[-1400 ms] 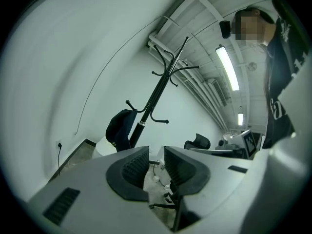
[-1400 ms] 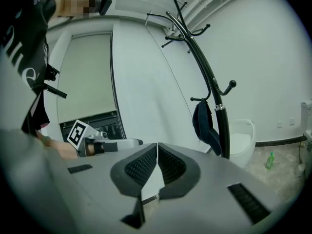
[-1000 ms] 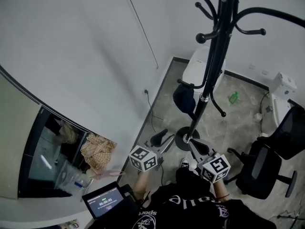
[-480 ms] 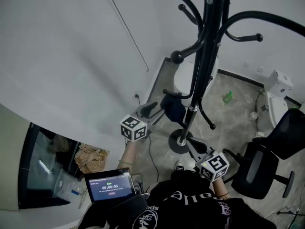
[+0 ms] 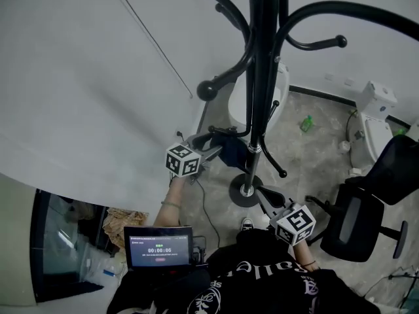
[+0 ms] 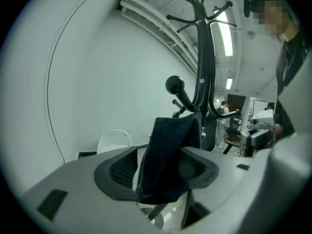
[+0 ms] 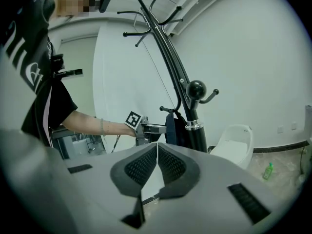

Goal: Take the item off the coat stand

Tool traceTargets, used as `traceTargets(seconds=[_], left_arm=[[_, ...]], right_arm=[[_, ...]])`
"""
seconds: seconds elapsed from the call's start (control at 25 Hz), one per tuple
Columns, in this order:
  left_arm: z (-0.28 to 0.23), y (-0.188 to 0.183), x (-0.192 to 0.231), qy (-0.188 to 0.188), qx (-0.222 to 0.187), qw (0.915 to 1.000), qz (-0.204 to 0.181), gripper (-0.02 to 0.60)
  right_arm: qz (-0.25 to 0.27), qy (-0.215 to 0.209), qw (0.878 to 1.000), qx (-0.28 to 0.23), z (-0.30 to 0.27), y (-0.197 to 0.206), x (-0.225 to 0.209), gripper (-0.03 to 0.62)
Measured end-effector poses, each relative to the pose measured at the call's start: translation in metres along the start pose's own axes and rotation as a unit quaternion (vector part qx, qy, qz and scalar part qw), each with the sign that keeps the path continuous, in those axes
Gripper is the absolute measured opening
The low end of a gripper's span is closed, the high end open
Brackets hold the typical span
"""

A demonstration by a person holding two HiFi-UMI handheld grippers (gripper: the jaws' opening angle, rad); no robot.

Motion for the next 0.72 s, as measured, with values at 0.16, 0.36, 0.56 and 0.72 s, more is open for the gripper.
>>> traceTargets(seconds=[0.16,0.36,0.56,0.72], left_arm=[[-0.012,0.008,0.0,-0.002,0.002,0.9999,0.014,0.195],[-0.007,0.007,-0.013,0.012,0.001,0.9999,-0.001,0.05],[0.009,-0.005,-0.013,-0.002,-0.057,0.9969,0.054,0.018],[0.03,-0.02,-0.002,-0.034,-0.096,0.9915,0.081,0.017]], right_arm=[[-0.018,0.009,1.0,0.01,0.001,-0.001,0.0,0.018],[-0.011,0.028,0.999,0.018,0.005,0.004,-0.004,0.018],[-0.012,0.03,0.999,0.016,0.005,0.009,-0.004,0.018],[-0.017,0.018,1.0,0.001,0.002,0.015,-0.002,0.018]])
Point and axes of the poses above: the fingertips, and each gripper's own axes: z backward along the fingers, x to its left, y out of its underside, the point moved 4 cm from there along z, backward along the fingers, and after that the axes turned 13 degrees about -z, right-handed, at the moved point
